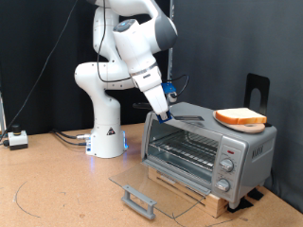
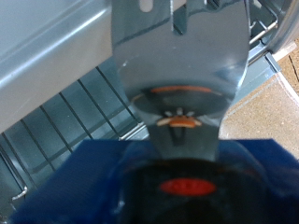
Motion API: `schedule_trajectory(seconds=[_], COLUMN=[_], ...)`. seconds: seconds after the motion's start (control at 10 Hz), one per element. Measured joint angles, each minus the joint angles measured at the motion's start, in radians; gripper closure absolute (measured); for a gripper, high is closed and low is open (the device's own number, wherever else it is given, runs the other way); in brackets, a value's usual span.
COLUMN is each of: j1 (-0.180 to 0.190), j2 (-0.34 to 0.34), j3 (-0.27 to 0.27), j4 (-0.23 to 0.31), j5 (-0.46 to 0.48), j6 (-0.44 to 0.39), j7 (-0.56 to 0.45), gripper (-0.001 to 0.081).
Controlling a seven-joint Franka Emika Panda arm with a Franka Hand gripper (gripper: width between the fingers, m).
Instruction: Make a piece of toast with the oven
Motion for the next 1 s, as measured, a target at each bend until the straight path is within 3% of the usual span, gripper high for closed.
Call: schedule_trajectory(seconds=[1.0], j1=[0.002], j2=[0.002], j3=[0.106], j4=[0.0], j5=[0.036], j6=[0.048], j7=[0.06], gripper=[0.0411])
